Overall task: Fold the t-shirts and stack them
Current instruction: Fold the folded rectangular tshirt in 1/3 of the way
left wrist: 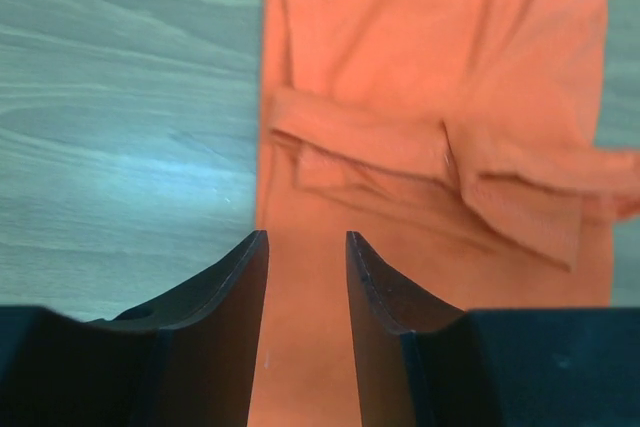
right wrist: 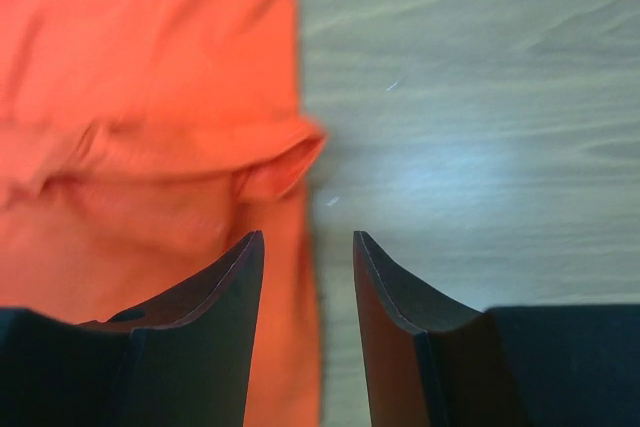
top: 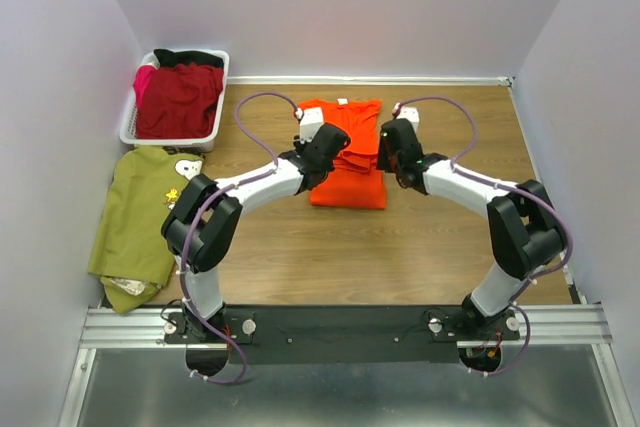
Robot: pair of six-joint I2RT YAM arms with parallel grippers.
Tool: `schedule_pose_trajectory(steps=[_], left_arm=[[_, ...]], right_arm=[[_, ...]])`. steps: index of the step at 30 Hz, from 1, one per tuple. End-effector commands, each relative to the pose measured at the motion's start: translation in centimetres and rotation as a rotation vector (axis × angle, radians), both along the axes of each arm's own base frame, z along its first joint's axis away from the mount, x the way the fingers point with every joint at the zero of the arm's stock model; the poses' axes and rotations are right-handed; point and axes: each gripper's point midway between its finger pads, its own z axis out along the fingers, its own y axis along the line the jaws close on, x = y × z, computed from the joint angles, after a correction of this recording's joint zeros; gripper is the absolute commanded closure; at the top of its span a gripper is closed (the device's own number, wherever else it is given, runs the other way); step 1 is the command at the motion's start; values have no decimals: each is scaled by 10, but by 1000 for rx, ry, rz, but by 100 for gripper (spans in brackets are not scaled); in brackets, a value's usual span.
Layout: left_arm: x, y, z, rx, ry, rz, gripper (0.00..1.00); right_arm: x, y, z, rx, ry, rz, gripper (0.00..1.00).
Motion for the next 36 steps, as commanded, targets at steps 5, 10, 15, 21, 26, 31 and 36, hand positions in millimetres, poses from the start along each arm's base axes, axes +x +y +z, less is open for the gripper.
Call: schedule_pose_trajectory(steps=[5,10,15,21,26,31,36], left_arm=[[-5,-35,-16,-17,41,-179,63],[3,-45,-45,-7,100,-214,66],[14,-43,-60,-29,130,-218,68],[37,-32,-61,-35,122,-187,69],[64,-22,-47,-38,82,-159,69],[89,-21,-38,-11,53,-152,69],[117,-23,-29,-10,12,-141,70]], right_arm=[[-26,45,-23,38,69,99,52],[-20,55,-55,37,123,108,53],[-9,63,-71,28,141,109,54],[9,64,-73,-7,113,75,55],[31,66,-55,-33,50,56,55],[48,67,-50,-61,19,43,55],[75,67,-39,-64,-27,11,55]])
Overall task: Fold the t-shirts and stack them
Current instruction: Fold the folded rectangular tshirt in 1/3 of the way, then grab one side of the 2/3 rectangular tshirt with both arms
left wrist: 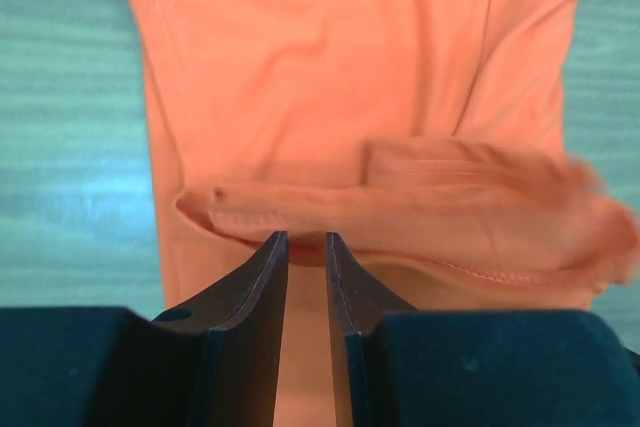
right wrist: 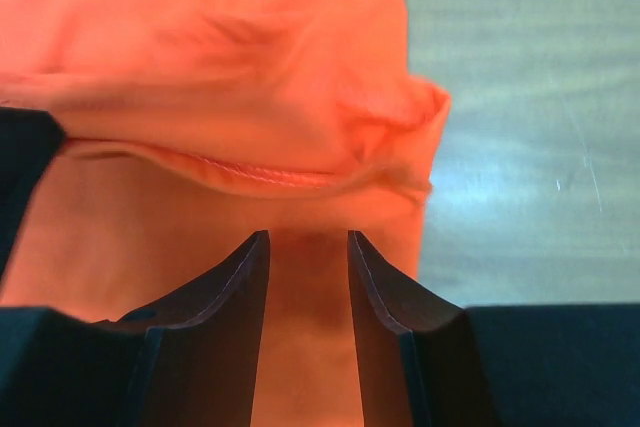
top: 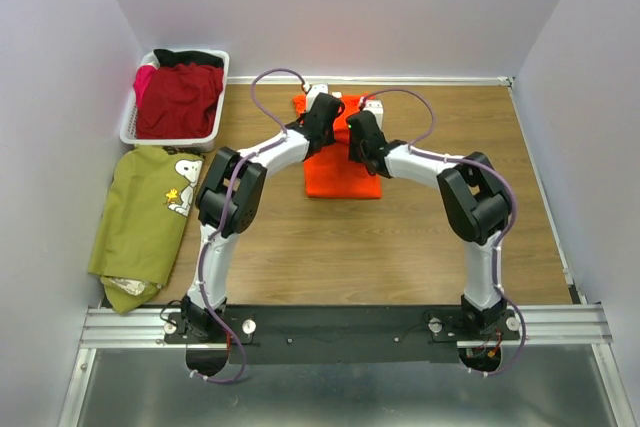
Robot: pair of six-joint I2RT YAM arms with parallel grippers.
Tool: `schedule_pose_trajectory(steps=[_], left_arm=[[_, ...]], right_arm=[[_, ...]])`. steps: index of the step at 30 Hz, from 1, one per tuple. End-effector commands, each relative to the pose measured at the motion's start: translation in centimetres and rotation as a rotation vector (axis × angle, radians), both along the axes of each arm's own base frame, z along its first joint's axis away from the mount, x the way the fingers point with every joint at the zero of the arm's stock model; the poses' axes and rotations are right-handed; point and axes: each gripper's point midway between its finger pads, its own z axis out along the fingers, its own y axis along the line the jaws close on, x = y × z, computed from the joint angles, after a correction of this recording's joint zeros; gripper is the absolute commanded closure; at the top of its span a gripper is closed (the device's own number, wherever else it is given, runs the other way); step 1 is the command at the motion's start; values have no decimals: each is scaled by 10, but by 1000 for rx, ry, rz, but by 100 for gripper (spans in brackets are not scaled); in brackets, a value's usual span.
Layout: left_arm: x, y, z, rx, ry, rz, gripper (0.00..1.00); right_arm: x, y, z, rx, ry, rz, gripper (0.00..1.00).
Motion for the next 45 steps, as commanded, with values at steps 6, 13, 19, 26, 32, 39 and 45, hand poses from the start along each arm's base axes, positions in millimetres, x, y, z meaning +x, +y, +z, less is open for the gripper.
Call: schedule_pose_trajectory(steps=[6,13,19,26,32,39,45], left_arm=[[51,14,26,48,-111,79,71],[29,42,53,84,-129,116,69],[-32,68,38,71,-55,103,48],[-95,57,28,-79,-14,-71,41],[-124,48,22,-174,0,-155,39],[-134,38,1,-232,28,-198,38],[-140,32,-19,-252,79,-218,41]], right_arm=[[59,-23,6,-45,-85,-126,55],[51,-58,49,-25,-127,-162,52],[-3,-81,43,-60,-49,-117,36],[-60,-82,23,9,65,-38,30],[-89,-82,5,67,108,-8,29],[-96,-69,-1,155,96,38,30],[-94,-55,1,230,73,70,30]])
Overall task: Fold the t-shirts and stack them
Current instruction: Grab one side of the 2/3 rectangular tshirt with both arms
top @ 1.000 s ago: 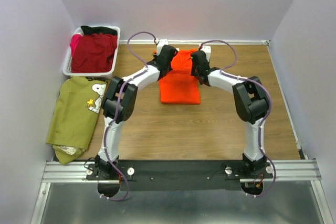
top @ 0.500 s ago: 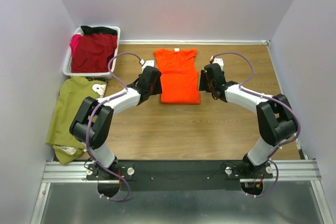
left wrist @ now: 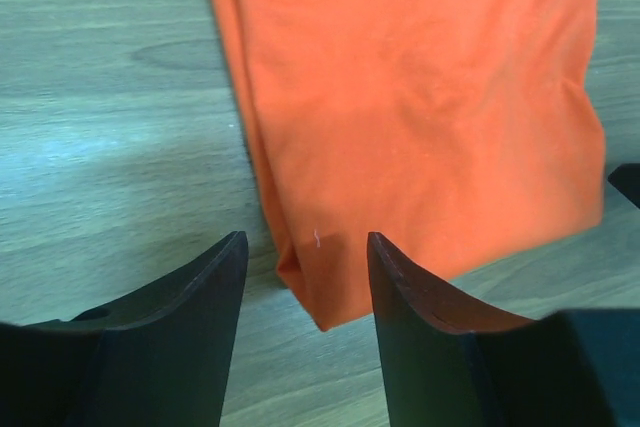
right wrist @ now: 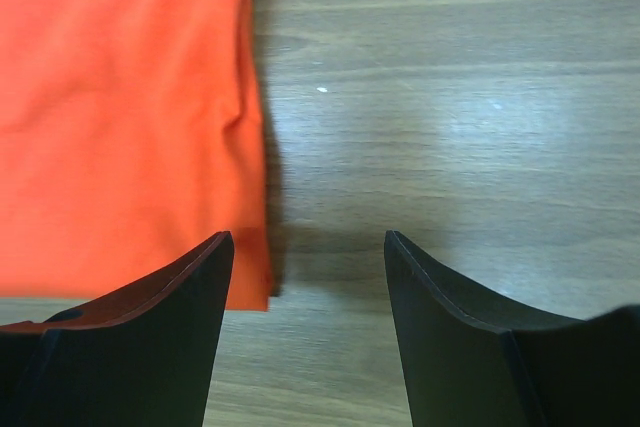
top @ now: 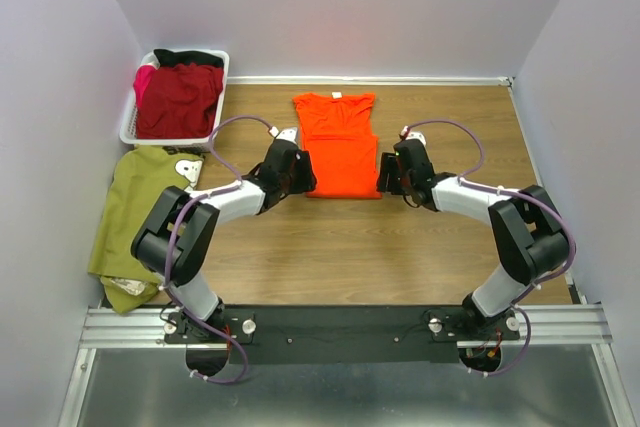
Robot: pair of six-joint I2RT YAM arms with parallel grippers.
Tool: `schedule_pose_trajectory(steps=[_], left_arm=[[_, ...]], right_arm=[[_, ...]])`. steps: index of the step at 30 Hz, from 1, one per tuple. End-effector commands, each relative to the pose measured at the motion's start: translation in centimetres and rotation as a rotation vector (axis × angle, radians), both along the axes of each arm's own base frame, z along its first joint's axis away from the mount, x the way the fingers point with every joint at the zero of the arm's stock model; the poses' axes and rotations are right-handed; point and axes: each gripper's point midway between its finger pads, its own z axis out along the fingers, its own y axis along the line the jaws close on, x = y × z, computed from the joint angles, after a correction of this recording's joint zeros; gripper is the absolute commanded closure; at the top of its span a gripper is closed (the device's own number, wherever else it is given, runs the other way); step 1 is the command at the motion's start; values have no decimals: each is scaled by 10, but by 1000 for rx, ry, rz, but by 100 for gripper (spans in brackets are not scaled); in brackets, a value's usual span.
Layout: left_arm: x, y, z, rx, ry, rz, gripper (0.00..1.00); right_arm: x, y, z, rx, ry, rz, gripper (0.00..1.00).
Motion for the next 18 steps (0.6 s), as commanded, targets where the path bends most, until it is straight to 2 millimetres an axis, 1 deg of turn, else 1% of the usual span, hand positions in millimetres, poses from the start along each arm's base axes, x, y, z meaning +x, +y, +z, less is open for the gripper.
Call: schedule_pose_trajectory(steps=[1,2,5,7,12,15,18], left_arm=[[-5,-14,-11,-63,26,-52,43],[-8,-15,-12,-73,31,-61,48],[-12,-14,-19,-77,43,-64,53],[-14,-12,-25,-73,54,-62,54],[-13,-11,-30,-94,61,-70,60],[-14,-9,-34,-91,69,-68,63],[-15,-7,-37,-87,75,-63,66]], right_arm=[[4,24,13,123,-53,46,30],[4,25,12,130,-50,48,30],[4,31,7,155,-39,58,30],[1,34,1,167,-16,68,32],[-6,38,-8,193,16,77,35],[-10,38,-14,200,32,79,38],[-13,38,-21,194,46,79,44]])
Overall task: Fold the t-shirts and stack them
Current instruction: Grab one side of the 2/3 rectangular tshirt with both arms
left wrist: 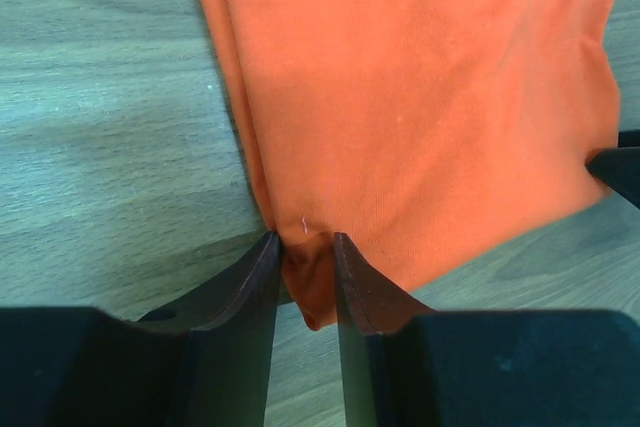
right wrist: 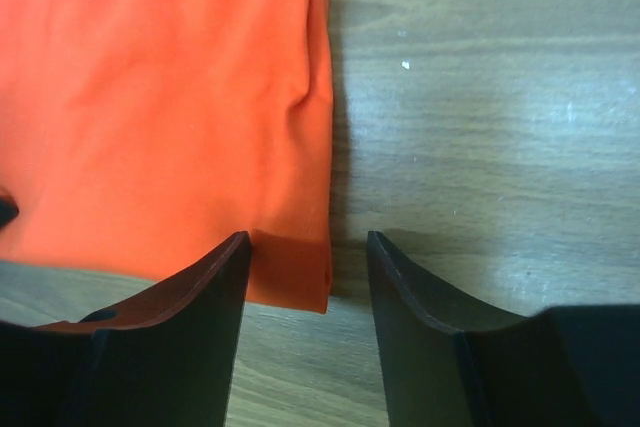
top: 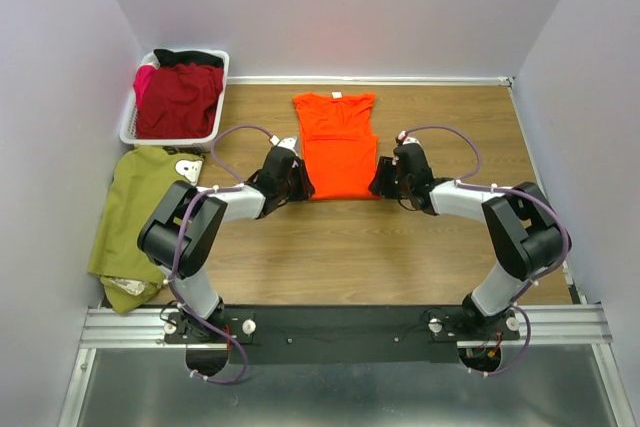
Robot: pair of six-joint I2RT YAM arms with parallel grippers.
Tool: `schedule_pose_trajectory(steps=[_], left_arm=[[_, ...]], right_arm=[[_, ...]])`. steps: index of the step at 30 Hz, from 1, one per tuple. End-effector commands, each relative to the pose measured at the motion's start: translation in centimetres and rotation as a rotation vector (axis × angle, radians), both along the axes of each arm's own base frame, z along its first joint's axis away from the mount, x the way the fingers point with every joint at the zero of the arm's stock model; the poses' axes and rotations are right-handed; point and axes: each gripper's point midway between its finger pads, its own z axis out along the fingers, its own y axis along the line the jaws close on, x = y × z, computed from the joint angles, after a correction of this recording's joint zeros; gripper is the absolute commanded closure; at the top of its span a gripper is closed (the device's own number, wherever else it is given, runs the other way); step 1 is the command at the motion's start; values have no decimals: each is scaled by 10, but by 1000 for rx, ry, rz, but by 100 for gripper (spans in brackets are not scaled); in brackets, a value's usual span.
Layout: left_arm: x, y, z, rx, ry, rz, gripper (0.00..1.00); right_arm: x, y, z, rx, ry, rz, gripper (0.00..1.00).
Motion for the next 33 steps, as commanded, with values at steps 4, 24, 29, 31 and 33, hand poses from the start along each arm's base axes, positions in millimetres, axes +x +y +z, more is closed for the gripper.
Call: schedule_pose_trajectory(steps=[4,24,29,31,33], left_arm=[[-10,5,-16,0,36,-7,70],[-66,31,-29,34,88,2,100],[-80,32,-11,40,55,10,100],[-84,36,-1,54,32,41,100],[-92,36,5,78,25,52,100]], right_arm=[[-16,12,-22,48,60,51,60],[-65,-3,-24,78,103,72,99],[-82,-5,-17,85,102,83,99],[-86,-1,-6,90,75,93,99],[-91,-3,0,83,68,90,99]])
